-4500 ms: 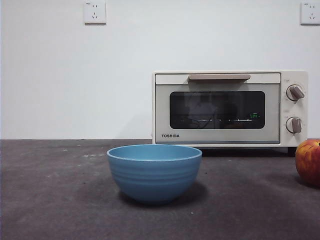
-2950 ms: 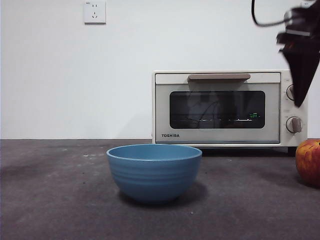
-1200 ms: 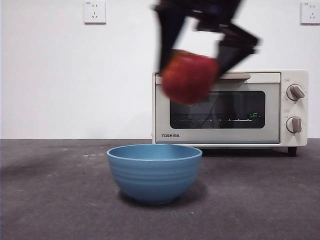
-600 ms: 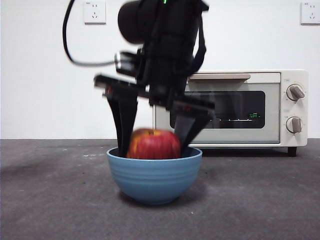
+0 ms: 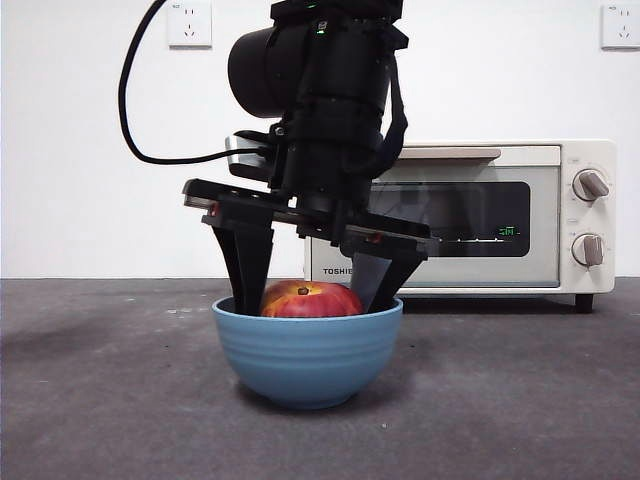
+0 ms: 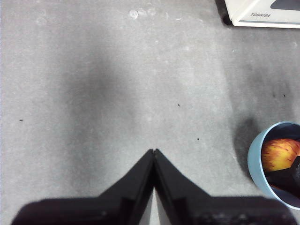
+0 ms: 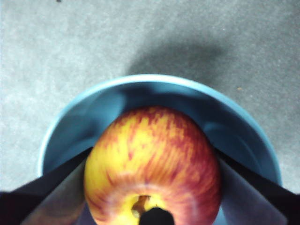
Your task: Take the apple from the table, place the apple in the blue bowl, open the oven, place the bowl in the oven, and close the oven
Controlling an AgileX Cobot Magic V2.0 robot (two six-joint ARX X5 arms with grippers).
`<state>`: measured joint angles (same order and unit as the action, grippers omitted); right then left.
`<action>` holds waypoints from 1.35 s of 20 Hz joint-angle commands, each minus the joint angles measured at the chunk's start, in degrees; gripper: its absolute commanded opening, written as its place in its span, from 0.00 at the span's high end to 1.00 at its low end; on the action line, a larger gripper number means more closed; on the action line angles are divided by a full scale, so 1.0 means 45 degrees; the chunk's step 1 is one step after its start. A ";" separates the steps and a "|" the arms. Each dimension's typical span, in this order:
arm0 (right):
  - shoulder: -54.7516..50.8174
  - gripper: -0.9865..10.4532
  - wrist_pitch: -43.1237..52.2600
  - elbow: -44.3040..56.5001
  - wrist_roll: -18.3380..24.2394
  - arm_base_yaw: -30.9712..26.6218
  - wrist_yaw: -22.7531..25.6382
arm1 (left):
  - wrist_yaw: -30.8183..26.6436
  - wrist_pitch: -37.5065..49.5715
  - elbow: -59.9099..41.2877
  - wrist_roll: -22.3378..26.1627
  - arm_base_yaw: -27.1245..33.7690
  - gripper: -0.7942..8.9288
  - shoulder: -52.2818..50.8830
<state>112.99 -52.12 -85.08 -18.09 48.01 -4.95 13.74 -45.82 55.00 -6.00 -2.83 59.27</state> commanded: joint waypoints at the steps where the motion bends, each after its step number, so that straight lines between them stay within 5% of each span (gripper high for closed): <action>1: -0.0010 0.49 0.0005 -0.0044 -0.0092 0.0097 -0.0029 | 0.0039 0.0053 0.0000 0.0209 -0.0053 0.92 0.0058; 7: -0.0525 0.49 -0.0321 -0.0447 -0.0092 0.0180 0.0257 | 0.0039 0.0058 0.0000 0.0248 -0.0053 0.92 0.0058; 13: -0.2365 0.51 -0.1865 -0.0631 -0.0078 0.0175 0.2064 | 0.0408 0.0617 0.0000 0.0233 -0.0063 0.92 0.0087; 17: -0.4090 0.70 -0.3113 -0.0612 -0.0291 0.0175 0.4410 | 0.1899 0.1894 0.0194 -0.0593 -0.0209 0.92 0.0442; 19: -0.4930 0.91 -0.3779 -0.0520 -0.0738 0.0175 0.6193 | 0.2016 0.2409 0.0534 -0.0845 -0.0631 0.92 0.0850; 21: -0.5790 0.92 -0.4197 -0.0170 -0.0772 0.0146 0.7247 | 0.1987 0.2521 0.1268 -0.0928 -0.1195 0.92 0.1515; 27: -0.8801 0.92 -0.3959 0.2633 -0.1171 -0.0408 0.7334 | 0.1982 0.2565 0.5003 -0.0923 -0.3007 0.92 0.4595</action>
<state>73.52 -70.11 -74.28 -21.96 46.22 27.97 22.48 -34.65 77.34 -9.72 -16.23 79.68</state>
